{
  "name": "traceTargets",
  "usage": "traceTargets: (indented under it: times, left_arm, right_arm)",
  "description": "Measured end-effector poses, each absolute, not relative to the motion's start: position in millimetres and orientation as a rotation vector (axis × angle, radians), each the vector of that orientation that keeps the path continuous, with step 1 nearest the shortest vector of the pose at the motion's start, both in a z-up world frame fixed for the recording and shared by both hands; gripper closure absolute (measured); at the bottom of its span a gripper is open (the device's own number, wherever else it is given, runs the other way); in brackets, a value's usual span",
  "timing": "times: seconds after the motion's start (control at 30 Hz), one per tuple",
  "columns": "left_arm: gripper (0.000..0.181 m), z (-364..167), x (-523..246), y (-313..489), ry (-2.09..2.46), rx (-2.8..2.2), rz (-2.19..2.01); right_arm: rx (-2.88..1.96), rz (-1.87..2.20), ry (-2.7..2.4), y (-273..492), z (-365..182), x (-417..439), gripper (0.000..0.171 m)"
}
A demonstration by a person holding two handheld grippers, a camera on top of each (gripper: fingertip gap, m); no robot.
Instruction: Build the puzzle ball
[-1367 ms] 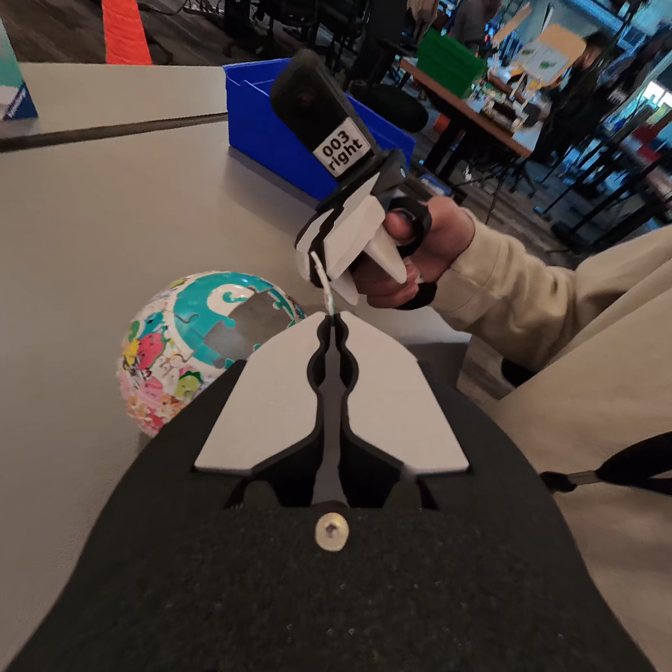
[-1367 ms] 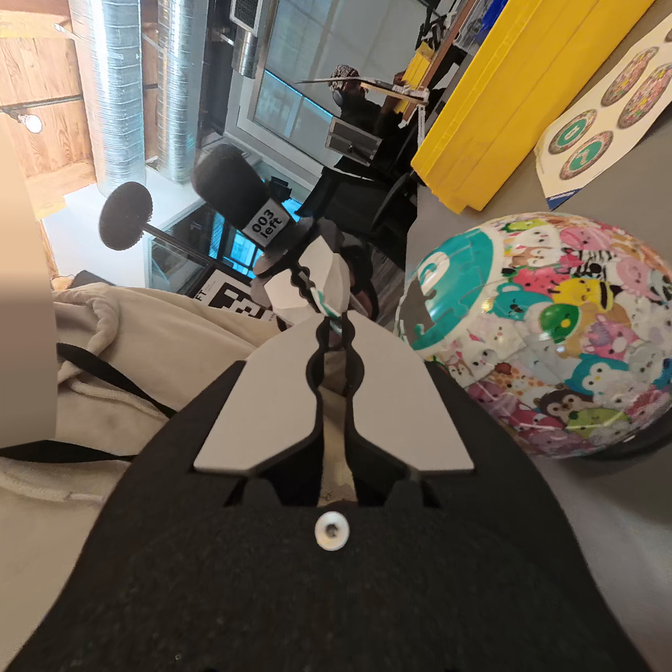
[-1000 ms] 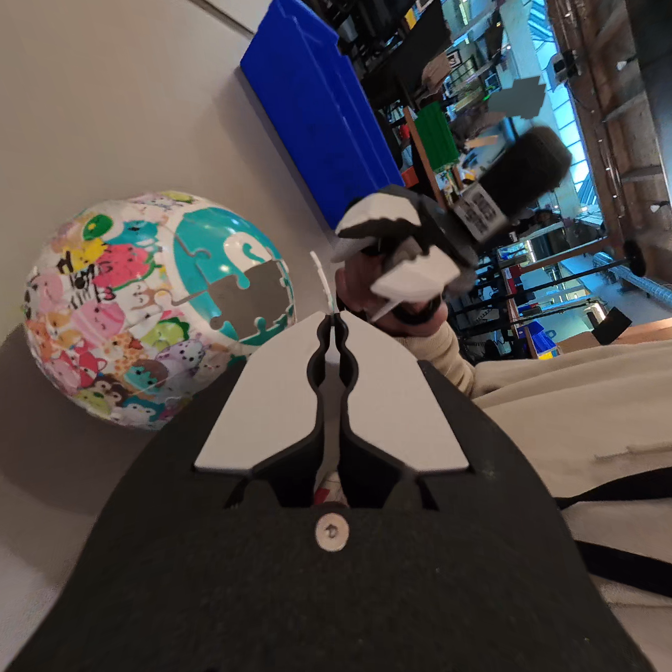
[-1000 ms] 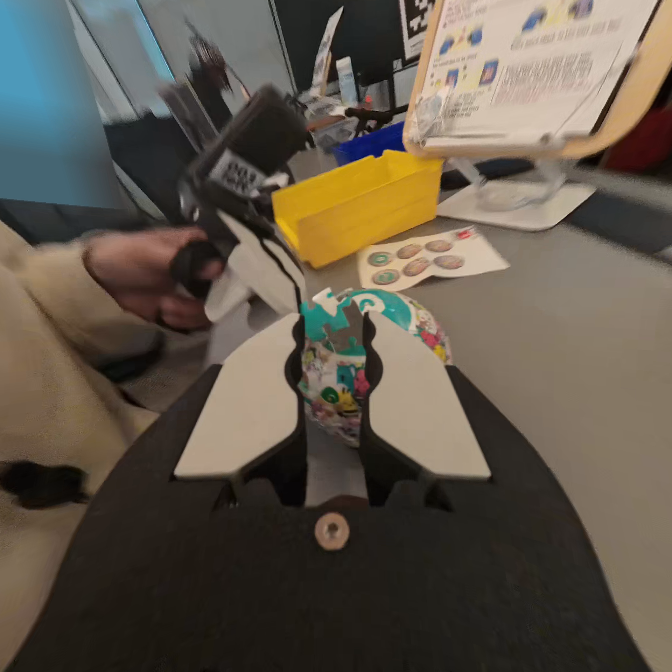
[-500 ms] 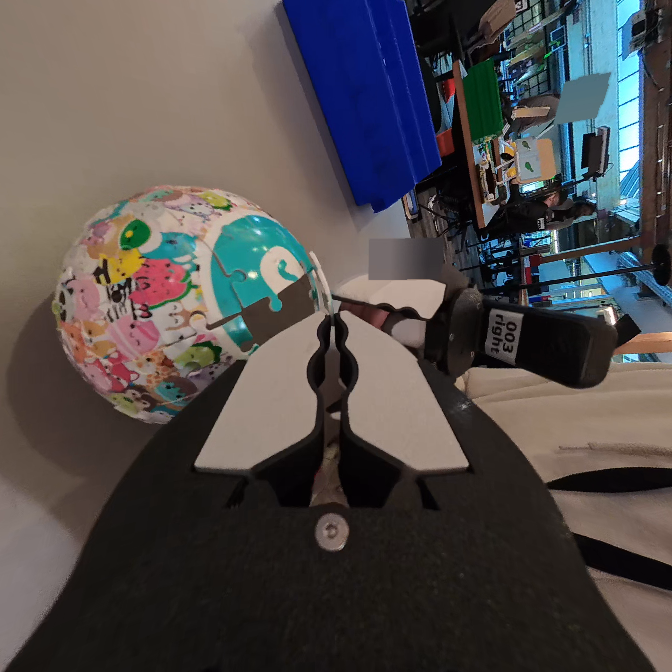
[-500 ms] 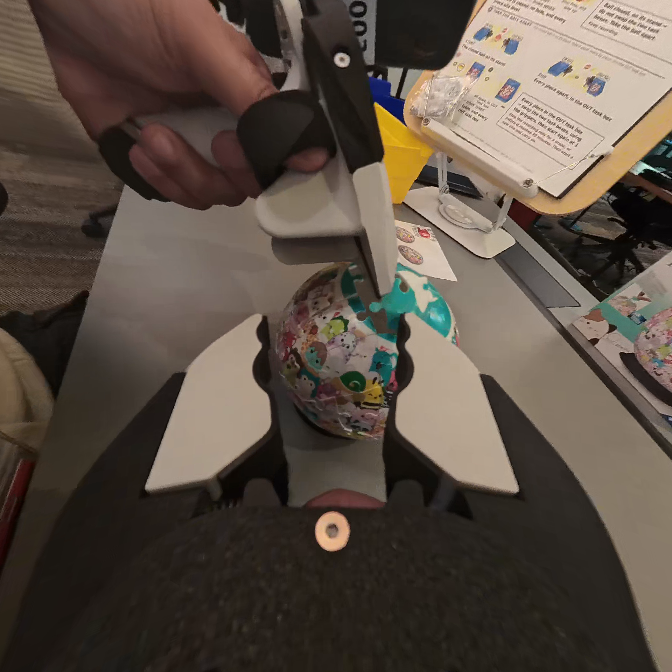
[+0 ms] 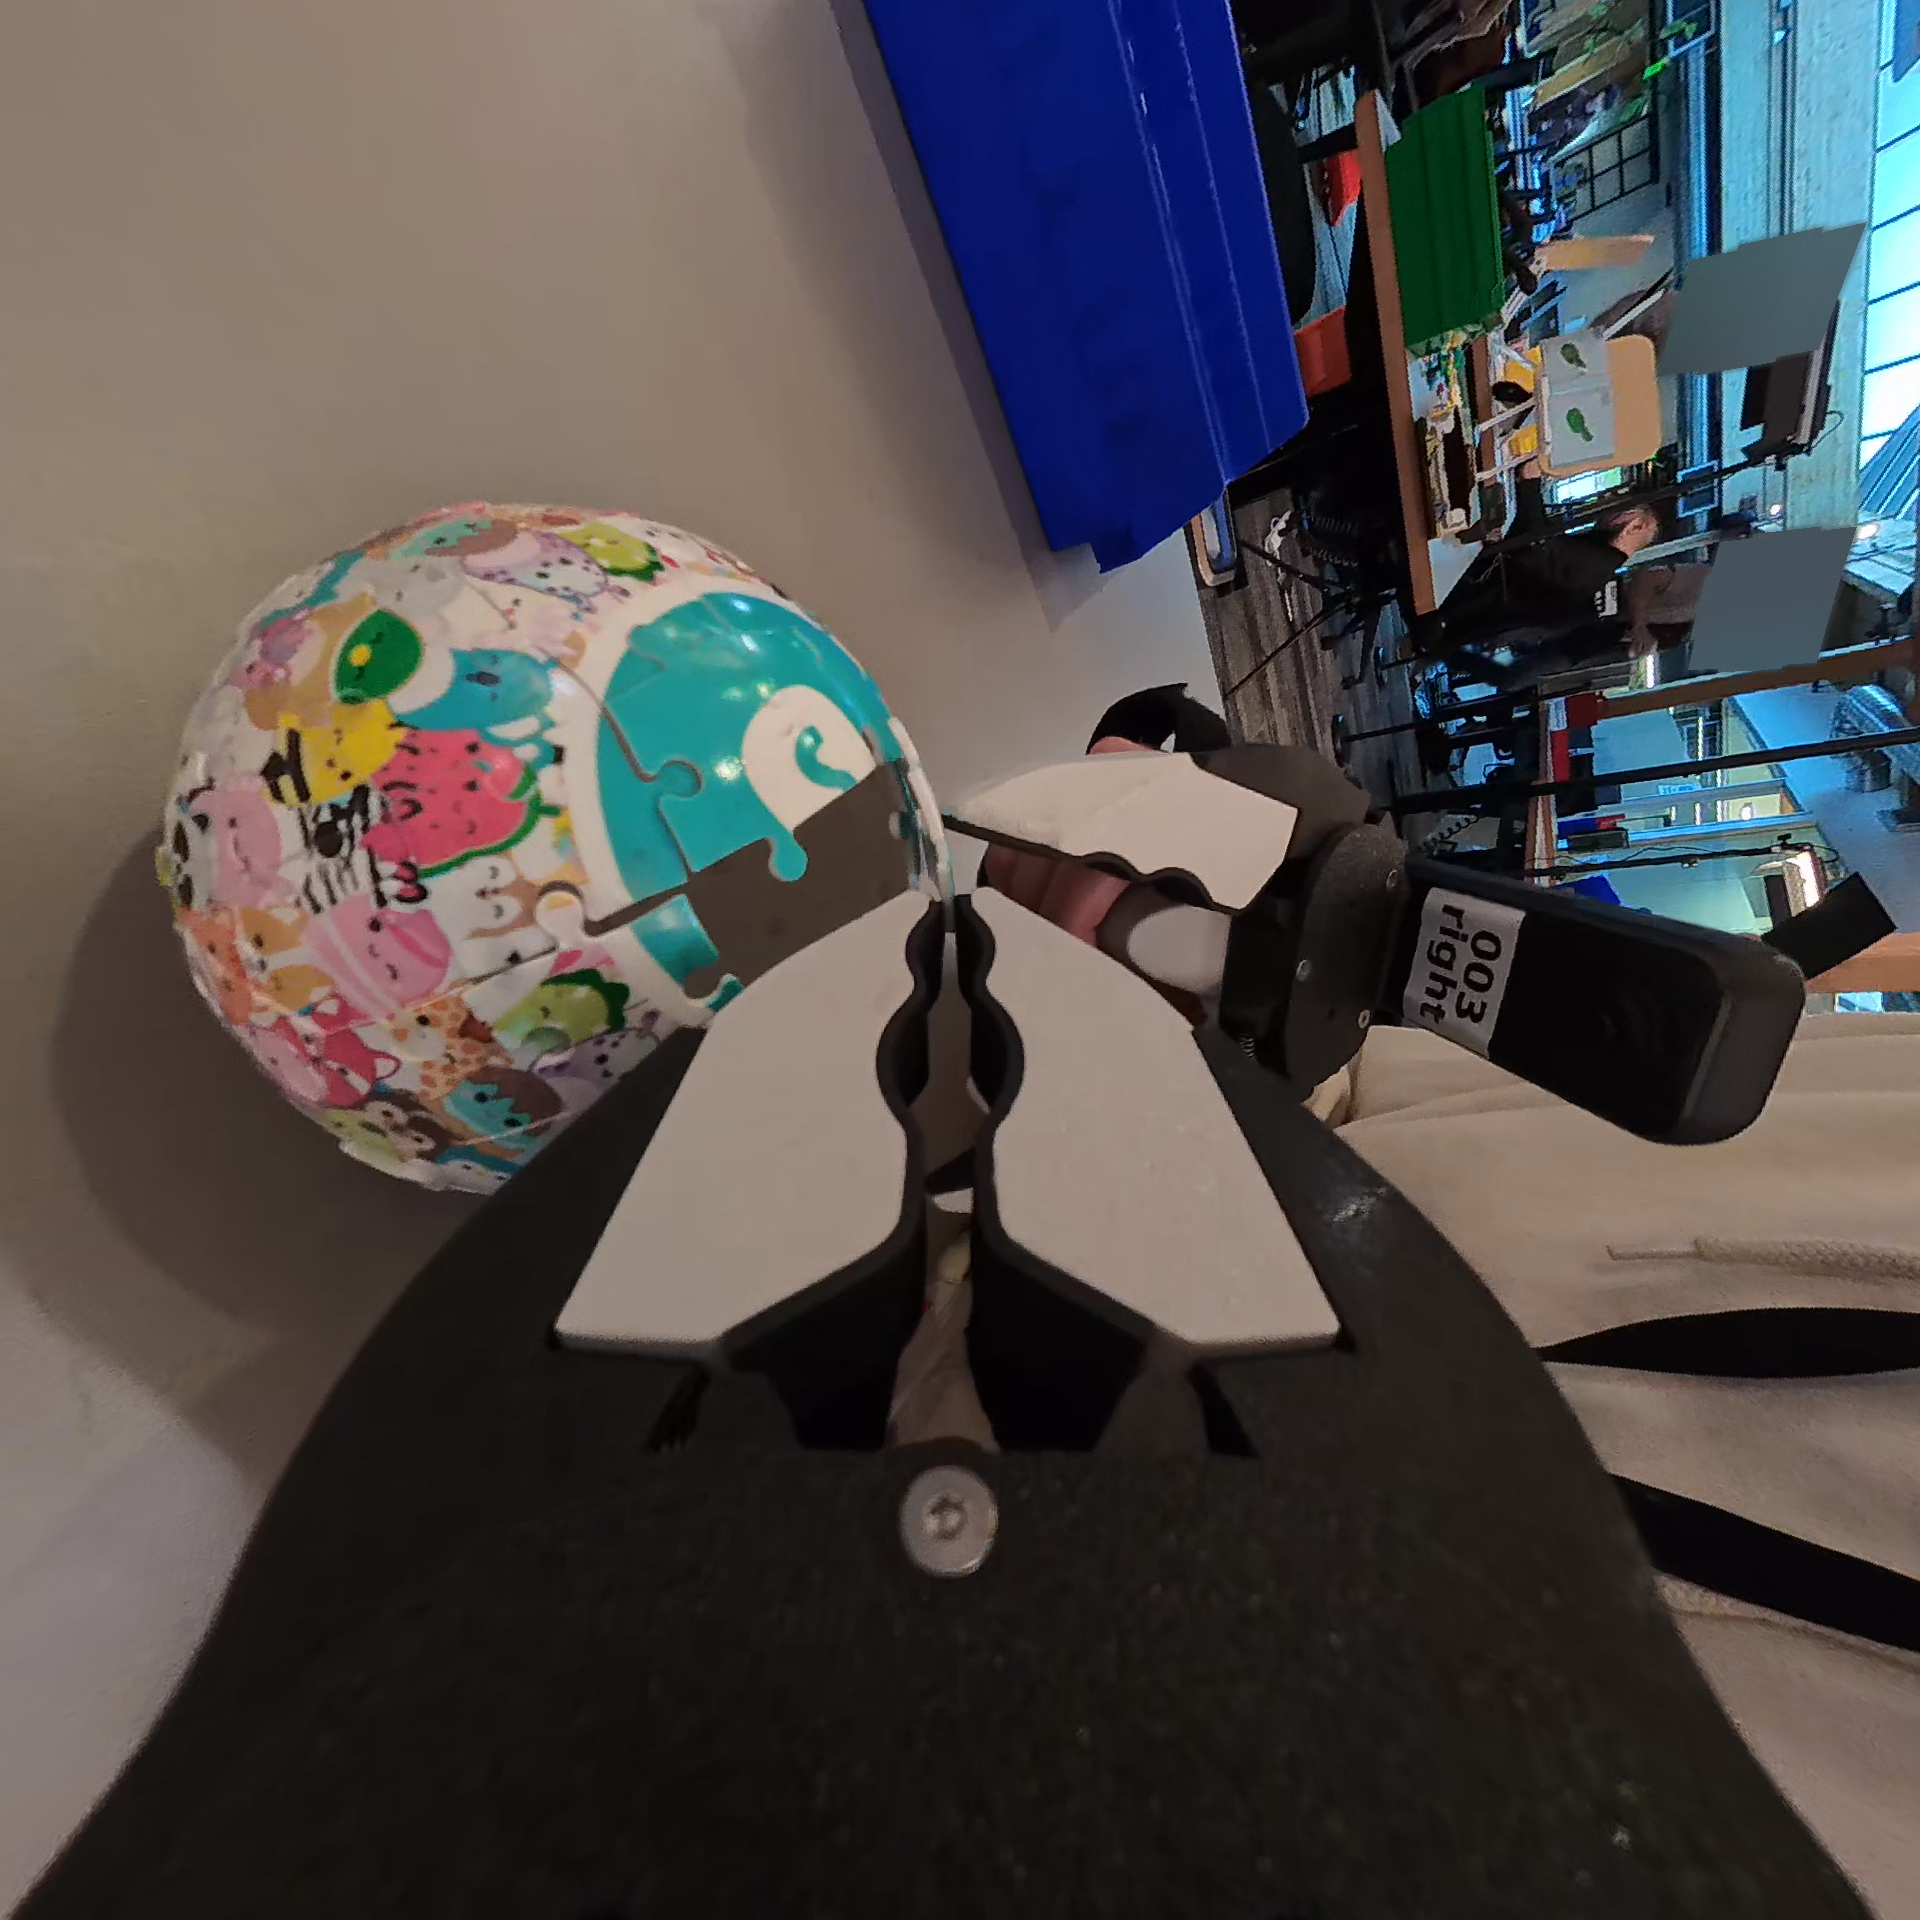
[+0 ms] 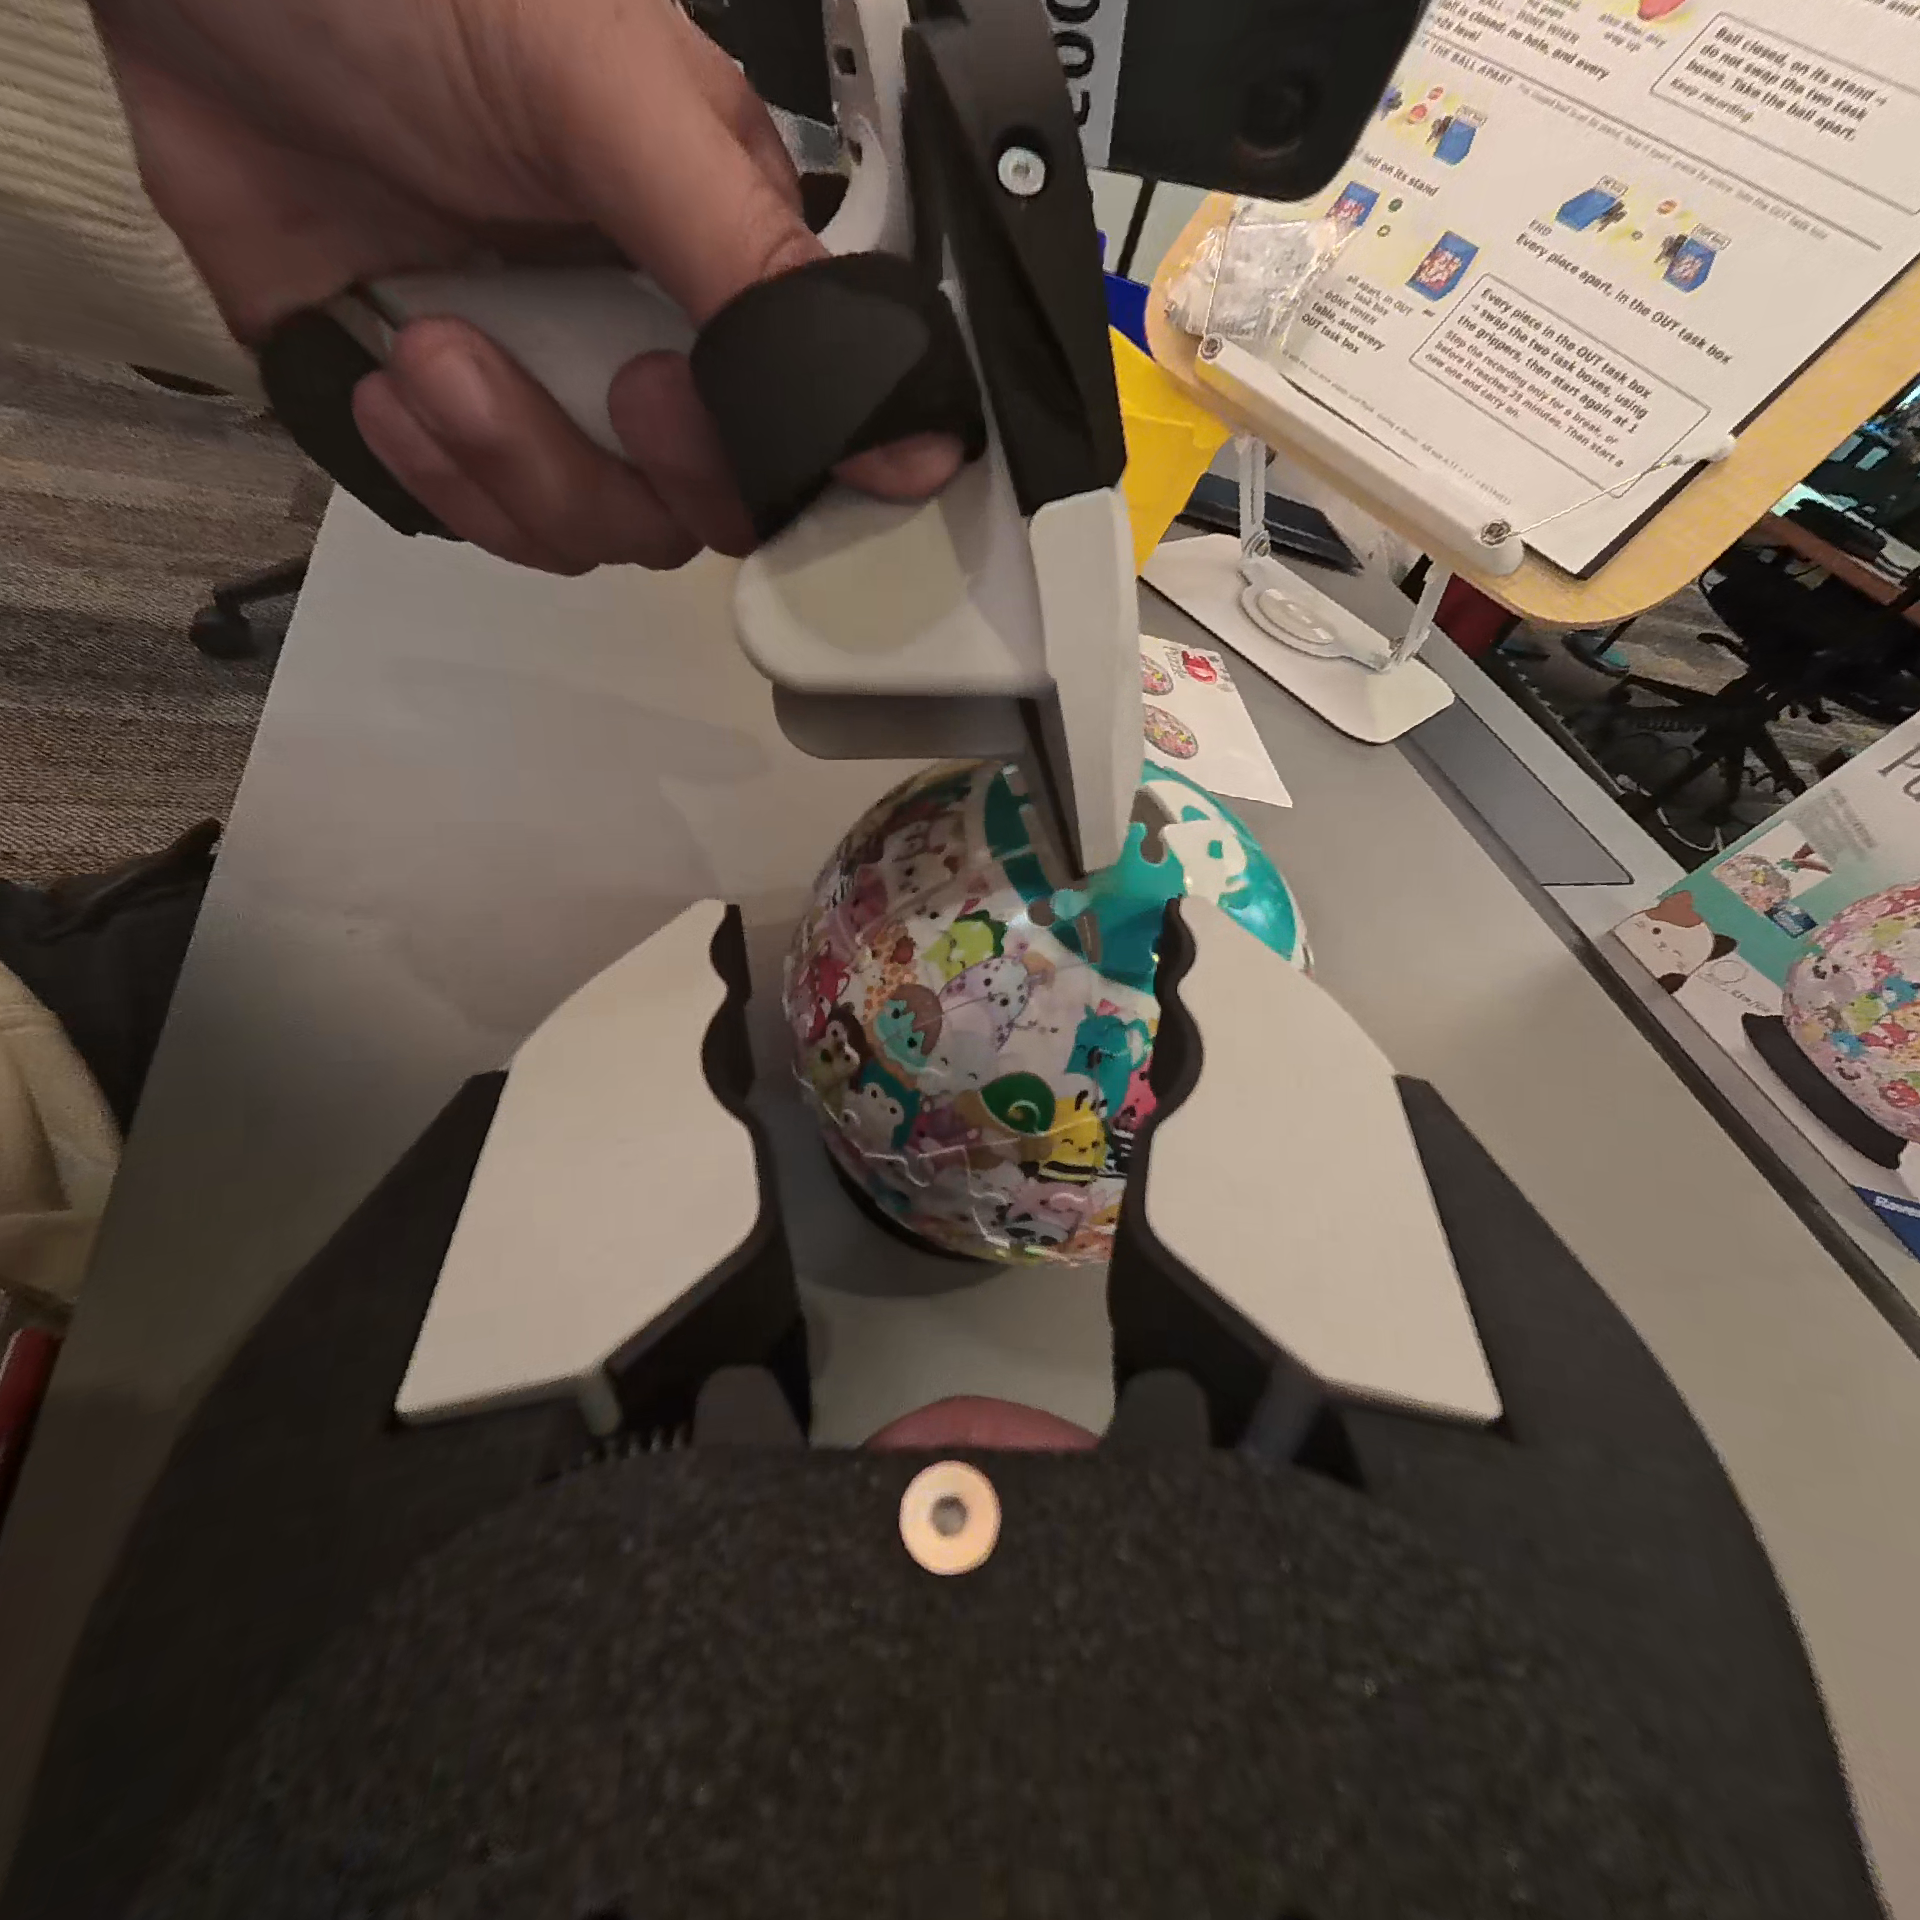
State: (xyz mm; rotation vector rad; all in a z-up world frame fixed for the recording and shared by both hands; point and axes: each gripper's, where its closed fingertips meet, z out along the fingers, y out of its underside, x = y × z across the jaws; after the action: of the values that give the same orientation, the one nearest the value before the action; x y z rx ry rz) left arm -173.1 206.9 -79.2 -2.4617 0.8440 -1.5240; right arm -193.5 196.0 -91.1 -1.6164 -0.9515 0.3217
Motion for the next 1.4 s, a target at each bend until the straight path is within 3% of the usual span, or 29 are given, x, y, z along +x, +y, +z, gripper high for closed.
traceTargets:
  times: [0.33,0.63,1.13,1.4]
  left_arm:
    - [0.179,-77,-174,208,0.824,-2.456,-1.501]
    - [0.156,-73,-176,210,0.899,-2.439,-1.336]
    - [0.174,-75,-168,207,1.097,-2.336,-1.106]
    - [0.174,-77,-169,209,1.089,-2.339,-1.117]
  right_arm:
    - [-1.62,0.346,-0.942,196,-91,-196,0.095]
    - [-1.636,0.339,-0.947,197,-94,-195,0.096]
    - [-1.641,0.363,-0.941,197,-94,-194,0.095]
    - [-1.623,0.366,-0.932,202,-94,-197,0.082]
